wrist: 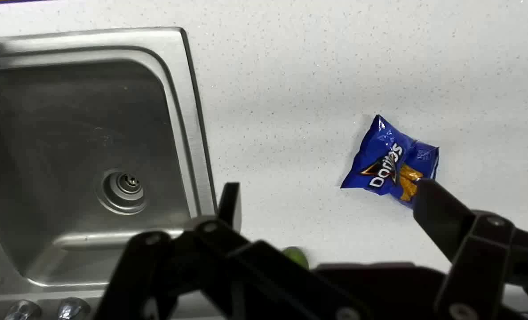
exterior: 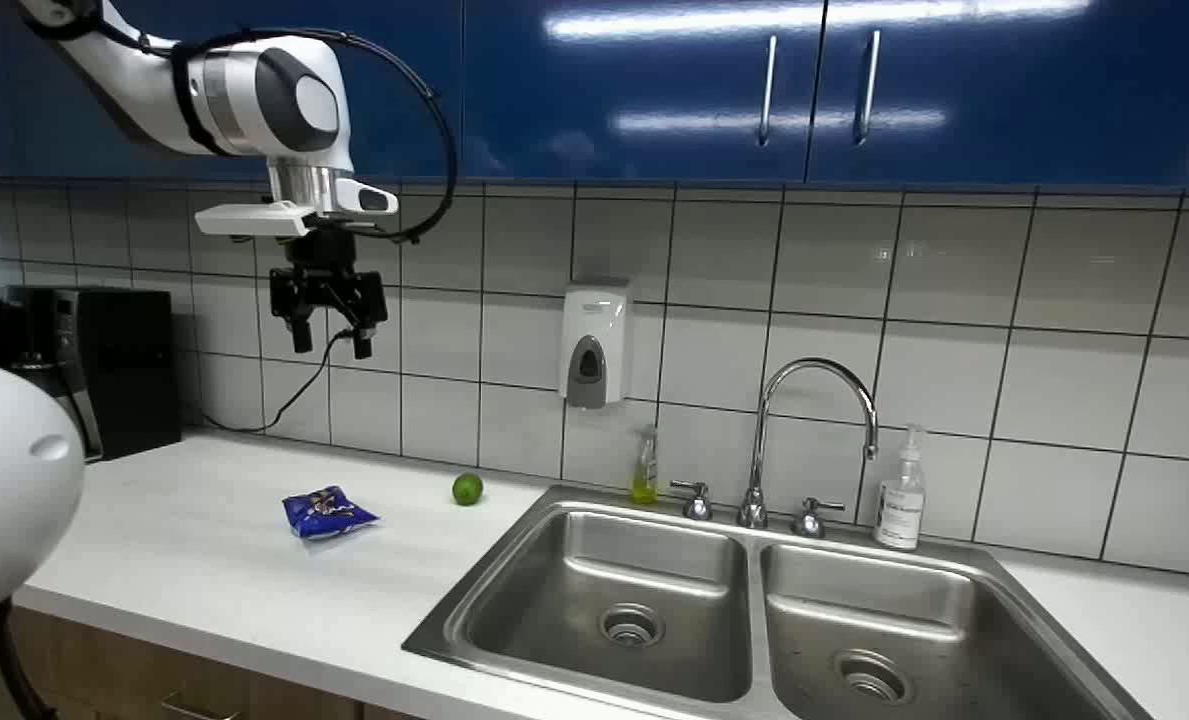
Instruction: Put the blue snack packet in the left sink
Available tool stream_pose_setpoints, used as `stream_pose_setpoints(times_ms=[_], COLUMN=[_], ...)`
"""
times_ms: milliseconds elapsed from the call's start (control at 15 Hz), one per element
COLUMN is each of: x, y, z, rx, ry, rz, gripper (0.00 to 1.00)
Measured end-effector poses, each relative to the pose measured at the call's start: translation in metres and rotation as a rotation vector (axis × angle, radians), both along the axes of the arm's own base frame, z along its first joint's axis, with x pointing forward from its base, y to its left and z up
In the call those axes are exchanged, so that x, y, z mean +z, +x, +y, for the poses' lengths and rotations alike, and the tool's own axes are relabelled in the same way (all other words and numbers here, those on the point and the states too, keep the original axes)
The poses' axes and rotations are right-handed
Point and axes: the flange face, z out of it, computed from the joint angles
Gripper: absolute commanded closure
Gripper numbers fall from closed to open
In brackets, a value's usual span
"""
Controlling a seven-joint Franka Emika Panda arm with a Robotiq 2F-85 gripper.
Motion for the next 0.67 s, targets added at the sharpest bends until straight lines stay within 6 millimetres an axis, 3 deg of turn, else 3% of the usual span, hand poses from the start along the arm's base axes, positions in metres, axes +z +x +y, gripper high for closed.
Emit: stream_pose_setpoints(times_ms=[667], x=[-0.0077], y=[-0.0009], z=[0.0029], rx=[0.007], ry=[-0.003], rz=[0.016], gripper=[0.00])
